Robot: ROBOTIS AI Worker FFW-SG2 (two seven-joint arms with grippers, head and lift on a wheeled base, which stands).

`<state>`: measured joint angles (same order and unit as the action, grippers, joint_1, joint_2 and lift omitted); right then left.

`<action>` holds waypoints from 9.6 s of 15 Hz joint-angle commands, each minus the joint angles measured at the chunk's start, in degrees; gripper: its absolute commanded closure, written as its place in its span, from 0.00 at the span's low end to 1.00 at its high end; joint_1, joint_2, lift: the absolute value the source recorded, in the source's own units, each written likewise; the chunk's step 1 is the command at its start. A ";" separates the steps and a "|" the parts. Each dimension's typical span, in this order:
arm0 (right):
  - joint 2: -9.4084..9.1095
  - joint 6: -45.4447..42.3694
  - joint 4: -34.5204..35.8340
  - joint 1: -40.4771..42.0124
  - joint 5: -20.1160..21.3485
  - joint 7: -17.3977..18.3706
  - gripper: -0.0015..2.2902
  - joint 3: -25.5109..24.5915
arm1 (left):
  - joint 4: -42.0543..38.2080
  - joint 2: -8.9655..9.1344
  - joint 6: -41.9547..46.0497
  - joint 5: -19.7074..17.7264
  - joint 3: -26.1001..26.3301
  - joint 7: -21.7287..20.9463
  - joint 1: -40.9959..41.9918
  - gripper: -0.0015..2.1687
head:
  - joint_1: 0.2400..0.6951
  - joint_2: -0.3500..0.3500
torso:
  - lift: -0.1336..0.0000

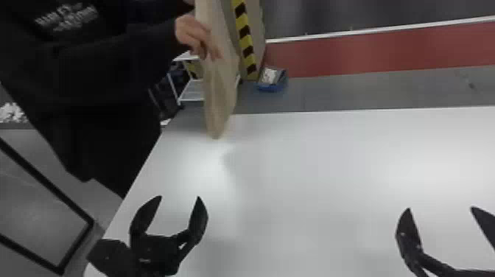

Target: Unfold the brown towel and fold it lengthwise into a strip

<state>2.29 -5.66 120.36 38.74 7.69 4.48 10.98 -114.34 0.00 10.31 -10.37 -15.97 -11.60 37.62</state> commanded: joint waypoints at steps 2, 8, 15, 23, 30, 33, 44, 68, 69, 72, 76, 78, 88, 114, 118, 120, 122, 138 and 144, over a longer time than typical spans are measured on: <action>0.00 0.00 0.05 0.02 0.05 0.00 0.05 0.00 | 0.00 0.15 -0.08 0.09 0.06 0.00 0.00 0.02 | 1.00 0.92 | 0.09; 0.09 0.53 0.14 -0.07 0.05 0.00 0.05 0.09 | -0.09 0.15 -0.78 0.17 0.06 0.00 -0.09 0.02 | 1.00 0.92 | 0.09; 0.18 1.23 0.05 -0.51 -0.22 0.00 0.05 0.00 | 0.17 0.15 -0.78 0.26 0.15 0.00 -0.18 0.02 | 1.00 0.92 | 0.09; 0.62 1.76 -0.65 -0.95 -1.27 -0.09 0.05 -0.26 | 0.61 0.15 -0.78 0.26 0.15 0.09 -0.26 0.02 | 1.00 0.91 | 0.09; 0.53 2.81 -1.27 -2.00 -1.27 -0.53 0.05 -0.53 | 0.96 0.15 -0.78 0.35 0.23 0.09 -0.35 0.02 | 1.00 0.91 | 0.09; 0.53 8.61 -3.12 -6.57 -1.71 -0.79 0.05 -0.79 | 1.05 0.15 -0.78 0.35 0.32 0.09 -0.44 0.02 | 1.00 0.90 | 0.09; 0.70 21.44 -22.19 -31.62 -8.30 -6.50 0.05 -1.58 | 2.98 -0.35 -2.72 0.26 0.67 -0.35 -3.25 0.02 | 1.00 0.86 | 0.09; 0.35 20.04 -39.33 -42.43 -9.97 -15.47 0.28 -0.96 | 5.18 -2.29 -8.34 1.40 4.63 -0.71 -8.00 0.02 | 1.00 0.80 | 0.09; 0.35 19.86 -38.80 -42.17 -9.97 -15.38 0.28 -0.96 | 5.27 -2.37 -8.34 1.40 4.63 -0.71 -7.91 0.02 | 1.00 0.80 | 0.09; 0.35 19.51 -38.36 -41.99 -9.97 -15.38 0.28 -0.96 | 5.62 -2.64 -8.34 1.23 4.63 -0.71 -8.00 0.02 | 1.00 0.80 | 0.09; 0.35 19.69 -38.36 -42.08 -9.80 -15.47 0.43 -0.96 | 5.97 -2.90 -8.34 1.14 4.63 -0.71 -8.09 0.02 | 1.00 0.81 | 0.09; 0.26 20.39 -38.45 -42.08 -9.89 -15.47 0.60 -1.05 | 6.06 -2.99 -8.34 1.05 4.63 -0.71 -8.09 0.02 | 1.00 0.81 | 0.09; 0.79 21.80 -15.42 -29.95 -8.48 -15.73 0.71 2.73 | 6.06 -2.99 -8.52 -0.18 1.82 -0.97 -8.96 0.02 | 1.00 0.84 | 0.10; 7.91 17.75 10.24 -2.62 -3.29 -18.37 0.03 -1.76 | 0.79 -1.67 -7.11 9.75 -6.01 -25.75 -5.80 0.06 | 1.00 1.00 | 0.10; 0.09 17.93 10.16 -1.12 -10.68 -21.80 0.03 -20.30 | -2.82 -1.05 -2.37 17.40 -5.13 -36.30 -3.51 0.07 | 1.00 0.77 | 0.10; -2.34 17.93 9.28 -1.21 -14.19 -23.29 0.03 -27.07 | -4.22 -1.05 -3.07 20.48 -2.58 -41.22 -3.51 0.07 | 1.00 0.60 | 0.10; -2.34 18.46 8.66 -1.39 -17.36 -23.29 0.03 -31.37 | -5.72 -1.14 -4.48 26.10 0.94 -42.72 -3.43 0.08 | 1.00 0.43 | 0.10; -2.34 20.39 4.00 -4.55 -26.50 -25.31 0.03 -41.31 | -4.66 -1.14 -12.21 47.64 11.75 -39.47 -3.51 0.10 | 1.00 0.00 | 0.10; -2.34 20.39 3.30 -4.99 -26.85 -26.02 0.03 -41.39 | -5.19 -1.14 -13.26 47.64 11.92 -30.85 -2.46 0.12 | 1.00 0.00 | 0.10</action>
<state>0.00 14.74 123.80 33.78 -19.16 -21.54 -30.41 -119.21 -1.14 -2.93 37.41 -4.05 -43.05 34.76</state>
